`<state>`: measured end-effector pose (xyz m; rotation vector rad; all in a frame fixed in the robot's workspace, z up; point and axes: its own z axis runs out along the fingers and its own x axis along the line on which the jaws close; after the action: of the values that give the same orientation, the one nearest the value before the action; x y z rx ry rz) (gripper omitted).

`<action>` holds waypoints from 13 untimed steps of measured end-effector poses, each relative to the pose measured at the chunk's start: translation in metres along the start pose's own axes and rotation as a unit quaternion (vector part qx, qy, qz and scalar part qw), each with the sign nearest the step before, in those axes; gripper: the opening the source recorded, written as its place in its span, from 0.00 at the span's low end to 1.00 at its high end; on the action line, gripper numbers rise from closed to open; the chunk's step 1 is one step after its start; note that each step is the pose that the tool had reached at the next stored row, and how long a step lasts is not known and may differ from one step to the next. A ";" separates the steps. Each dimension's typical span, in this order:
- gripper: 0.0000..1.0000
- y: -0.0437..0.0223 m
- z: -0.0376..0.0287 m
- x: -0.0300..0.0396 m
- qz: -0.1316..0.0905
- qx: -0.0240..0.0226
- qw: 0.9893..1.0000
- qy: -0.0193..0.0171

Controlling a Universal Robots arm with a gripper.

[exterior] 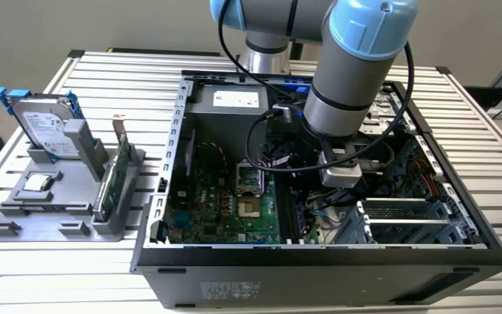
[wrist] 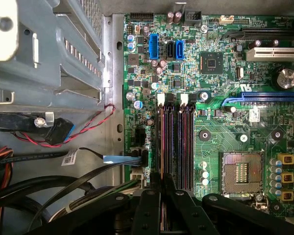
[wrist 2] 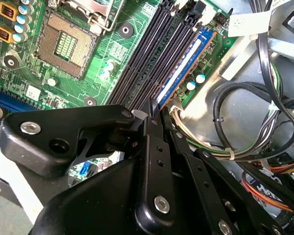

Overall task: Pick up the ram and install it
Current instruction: 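Insert the ram into the slot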

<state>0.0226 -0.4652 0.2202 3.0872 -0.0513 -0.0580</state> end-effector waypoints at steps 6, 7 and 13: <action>0.00 0.0002 -0.0021 -0.0009 0.000 0.000 1.000 0.000; 0.00 0.0003 -0.0026 -0.0013 0.000 0.000 1.000 0.000; 0.00 0.0007 -0.0030 -0.0033 0.000 0.000 1.000 0.000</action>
<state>0.0193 -0.4656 0.2233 3.0869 -0.0512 -0.0582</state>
